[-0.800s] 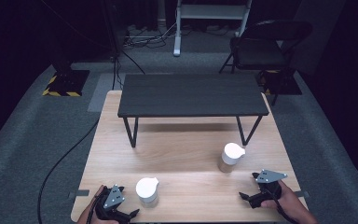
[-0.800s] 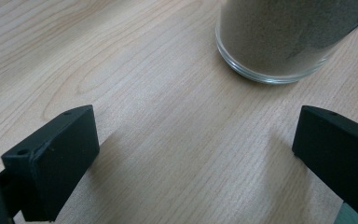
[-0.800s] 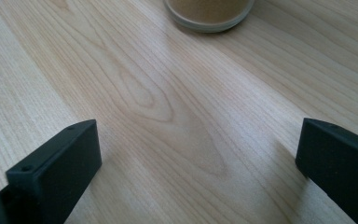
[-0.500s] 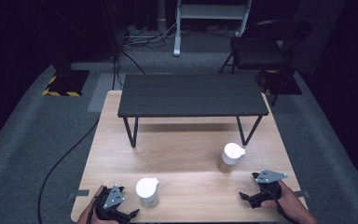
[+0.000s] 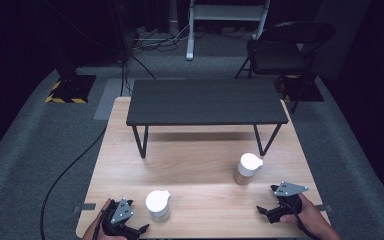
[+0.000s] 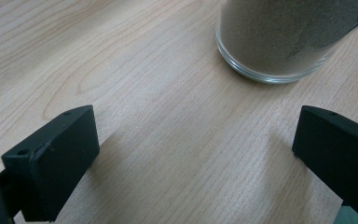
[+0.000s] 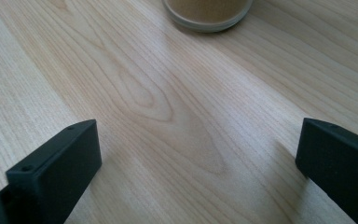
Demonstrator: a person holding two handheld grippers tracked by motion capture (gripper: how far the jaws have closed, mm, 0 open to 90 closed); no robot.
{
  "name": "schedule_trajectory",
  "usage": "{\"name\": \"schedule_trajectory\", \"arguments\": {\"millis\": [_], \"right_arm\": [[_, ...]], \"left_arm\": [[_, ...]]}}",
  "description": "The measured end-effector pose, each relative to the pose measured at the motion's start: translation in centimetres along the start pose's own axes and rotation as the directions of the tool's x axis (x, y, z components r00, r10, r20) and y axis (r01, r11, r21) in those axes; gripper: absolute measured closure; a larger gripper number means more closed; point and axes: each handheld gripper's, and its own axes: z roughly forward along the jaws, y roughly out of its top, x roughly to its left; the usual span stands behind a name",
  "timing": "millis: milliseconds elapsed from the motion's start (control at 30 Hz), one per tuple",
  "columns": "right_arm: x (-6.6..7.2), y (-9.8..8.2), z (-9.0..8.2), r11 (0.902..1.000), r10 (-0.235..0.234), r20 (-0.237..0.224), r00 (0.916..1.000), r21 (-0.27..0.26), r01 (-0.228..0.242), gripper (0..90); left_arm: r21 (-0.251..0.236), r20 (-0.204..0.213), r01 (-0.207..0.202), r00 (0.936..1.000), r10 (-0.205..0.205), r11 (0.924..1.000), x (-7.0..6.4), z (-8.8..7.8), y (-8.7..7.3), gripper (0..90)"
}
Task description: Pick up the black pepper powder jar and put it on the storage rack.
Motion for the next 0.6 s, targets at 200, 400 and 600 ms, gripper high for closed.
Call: {"name": "schedule_trajectory", "arguments": {"millis": [200, 400, 600], "right_arm": [[0.01, 0.01, 0.0, 1.0, 0.0, 0.001, 1.0, 0.0, 0.0, 0.0], [0.01, 0.01, 0.0, 1.0, 0.0, 0.001, 1.0, 0.0, 0.0, 0.0], [0.01, 0.01, 0.0, 1.0, 0.0, 0.0, 1.0, 0.0, 0.0, 0.0]], "left_arm": [[-0.001, -0.013, 0.012, 0.9998, -0.012, 0.9999, -0.29, 0.08, 0.06, 0.3], [0.004, -0.015, 0.008, 0.9999, -0.008, 1.0, -0.4, 0.1, 0.3, 0.8], [0.002, -0.01, 0.012, 0.9999, -0.012, 0.9999, -0.49, 0.09, 0.64, 1.5]]}}
